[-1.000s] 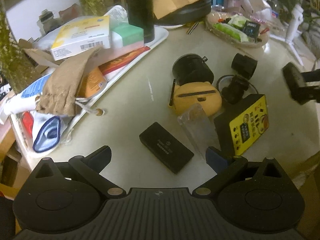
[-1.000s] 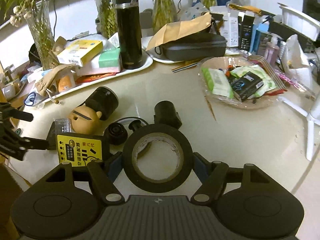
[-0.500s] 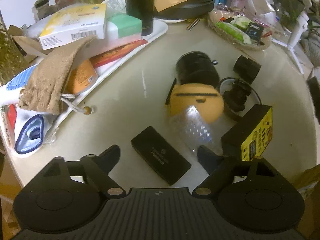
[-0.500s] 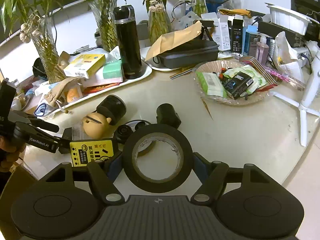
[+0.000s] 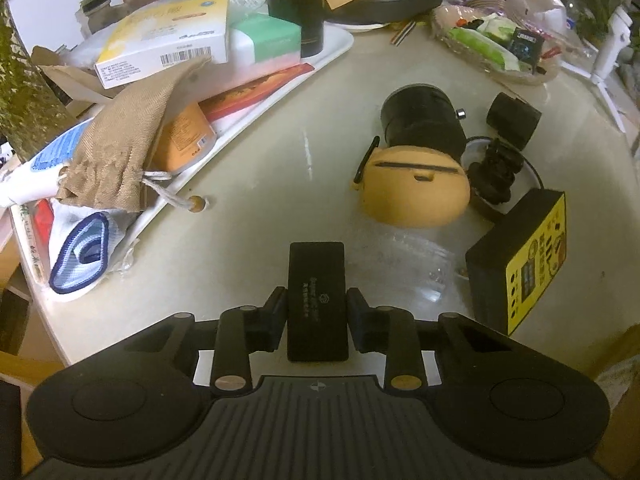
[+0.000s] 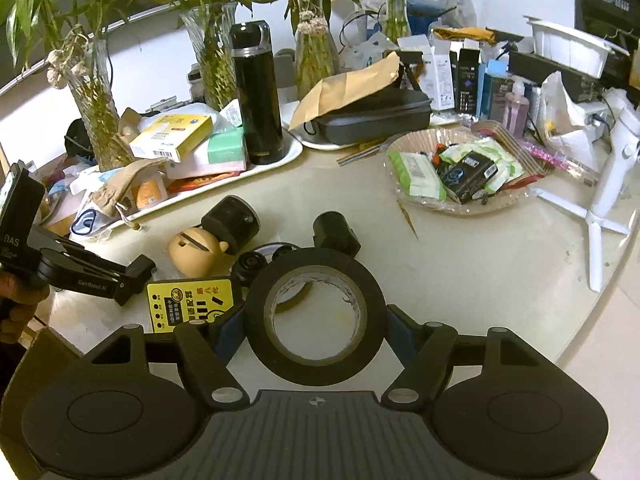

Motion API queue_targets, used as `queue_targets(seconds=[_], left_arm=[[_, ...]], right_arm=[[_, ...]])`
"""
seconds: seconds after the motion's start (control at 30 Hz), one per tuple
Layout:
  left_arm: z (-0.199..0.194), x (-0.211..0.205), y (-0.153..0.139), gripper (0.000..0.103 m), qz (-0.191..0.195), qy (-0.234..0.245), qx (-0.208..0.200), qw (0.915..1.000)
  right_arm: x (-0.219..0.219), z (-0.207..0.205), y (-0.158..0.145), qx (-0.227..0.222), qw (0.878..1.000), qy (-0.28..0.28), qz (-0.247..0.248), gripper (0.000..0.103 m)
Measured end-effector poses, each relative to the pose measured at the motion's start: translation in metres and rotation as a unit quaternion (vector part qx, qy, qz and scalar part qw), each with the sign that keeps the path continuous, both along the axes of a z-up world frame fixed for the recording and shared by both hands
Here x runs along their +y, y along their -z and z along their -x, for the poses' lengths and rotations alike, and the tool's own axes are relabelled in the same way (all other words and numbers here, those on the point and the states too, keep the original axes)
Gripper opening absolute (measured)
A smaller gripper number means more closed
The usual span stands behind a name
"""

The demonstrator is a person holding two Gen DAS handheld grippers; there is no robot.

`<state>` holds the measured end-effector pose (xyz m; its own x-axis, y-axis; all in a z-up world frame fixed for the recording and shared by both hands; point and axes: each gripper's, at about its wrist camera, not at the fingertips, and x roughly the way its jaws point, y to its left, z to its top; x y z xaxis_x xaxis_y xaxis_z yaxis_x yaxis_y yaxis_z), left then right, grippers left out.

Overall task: Organize rigid objects
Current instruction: 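Carry the black case with the left tool while the right tool carries the tape roll to the box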

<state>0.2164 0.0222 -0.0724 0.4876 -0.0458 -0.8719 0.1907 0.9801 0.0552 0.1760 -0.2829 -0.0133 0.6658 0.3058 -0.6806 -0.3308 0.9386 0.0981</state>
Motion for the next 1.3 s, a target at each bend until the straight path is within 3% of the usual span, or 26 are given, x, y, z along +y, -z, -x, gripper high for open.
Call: queue_targets(seconds=[0.17, 0.37, 0.6, 0.93, 1.3], left_arm=[[0.013, 0.003, -0.014, 0.031, -0.004, 0.003, -0.027, 0.9996], [0.04, 0.008, -0.051, 0.031, 0.011, 0.008, -0.067, 0.9976], [0.087, 0.006, -0.078, 0.031, 0.07, 0.01, -0.094, 0.9931], [0.13, -0.015, -0.075, 0.031, 0.083, 0.036, -0.098, 0.9911], [0.162, -0.037, -0.059, 0.031, 0.085, 0.058, -0.07, 0.9923]], right_arm=[[0.007, 0.007, -0.007, -0.002, 1.0, -0.004, -0.007, 0.075], [0.017, 0.022, -0.012, 0.002, 1.0, -0.016, -0.005, 0.075], [0.023, 0.053, -0.019, 0.006, 1.0, -0.022, -0.02, 0.075], [0.04, 0.09, -0.017, 0.019, 0.998, -0.042, -0.035, 0.075], [0.057, 0.116, 0.001, 0.05, 0.997, -0.05, 0.0, 0.075]])
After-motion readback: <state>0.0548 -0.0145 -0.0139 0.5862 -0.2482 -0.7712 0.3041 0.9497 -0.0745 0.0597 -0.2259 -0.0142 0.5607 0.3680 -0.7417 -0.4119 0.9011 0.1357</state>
